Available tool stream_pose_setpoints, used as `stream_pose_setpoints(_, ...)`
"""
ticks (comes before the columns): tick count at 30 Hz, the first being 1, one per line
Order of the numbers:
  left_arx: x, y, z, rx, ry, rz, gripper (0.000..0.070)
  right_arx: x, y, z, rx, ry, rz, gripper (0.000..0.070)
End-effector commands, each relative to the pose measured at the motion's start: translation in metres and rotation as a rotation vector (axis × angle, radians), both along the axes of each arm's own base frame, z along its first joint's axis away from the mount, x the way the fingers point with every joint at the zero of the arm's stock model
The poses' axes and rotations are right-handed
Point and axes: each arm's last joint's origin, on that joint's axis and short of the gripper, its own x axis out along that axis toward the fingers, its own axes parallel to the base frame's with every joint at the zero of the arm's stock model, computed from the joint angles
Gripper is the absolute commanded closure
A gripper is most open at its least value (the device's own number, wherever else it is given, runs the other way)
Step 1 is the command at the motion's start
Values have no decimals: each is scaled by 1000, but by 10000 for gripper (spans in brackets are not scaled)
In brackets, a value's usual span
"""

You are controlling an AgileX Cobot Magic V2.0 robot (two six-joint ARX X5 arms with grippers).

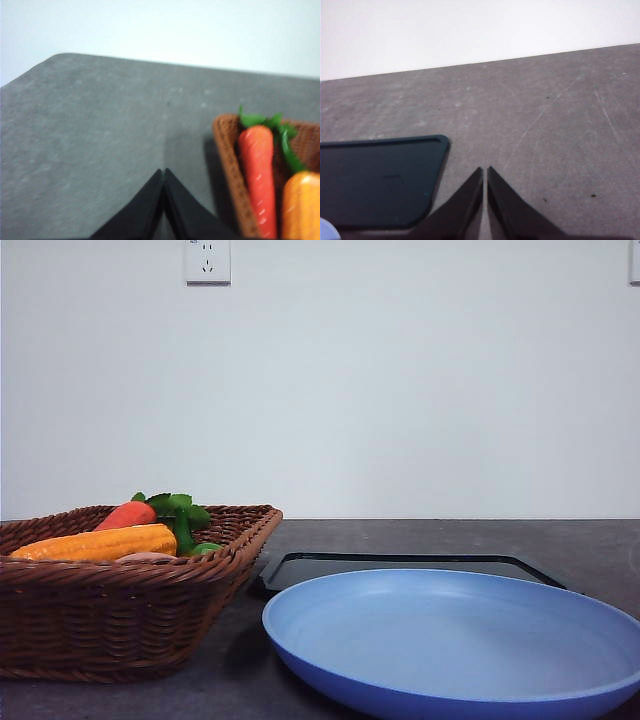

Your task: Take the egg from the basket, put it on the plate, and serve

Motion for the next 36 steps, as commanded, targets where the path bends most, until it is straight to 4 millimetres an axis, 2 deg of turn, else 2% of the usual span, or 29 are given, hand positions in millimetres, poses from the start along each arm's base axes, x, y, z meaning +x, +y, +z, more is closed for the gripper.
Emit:
stream_pose_setpoints(1,2,-1,-7,-127,7,-10,700,0,0,2,55,-26,-2,700)
stream_pose_setpoints(7,2,-2,-6,-367,9,-39,700,0,0,3,212,-20,-7,700)
stream_pose_setpoints(12,1,-3,-6,-378,21,-79,700,0,2,3,259,4,52,700)
stream_pose_setpoints(16,-1,-5,3,-386,45,-124,700,-3,2,9,297,54,53,700)
stream_pose_setpoints(21,-1,-6,19,-376,99,-148,700,-8,3,26,300,102,60,700)
stream_pose_setpoints(26,7,-8,36,-370,196,-204,700,-8,3,53,289,133,62,700)
stream_pose_setpoints(31,23,-11,57,-329,301,-264,700,-3,3,81,215,183,83,700)
stream_pose_setpoints(36,44,-17,78,-273,420,-412,700,10,6,97,172,317,167,700)
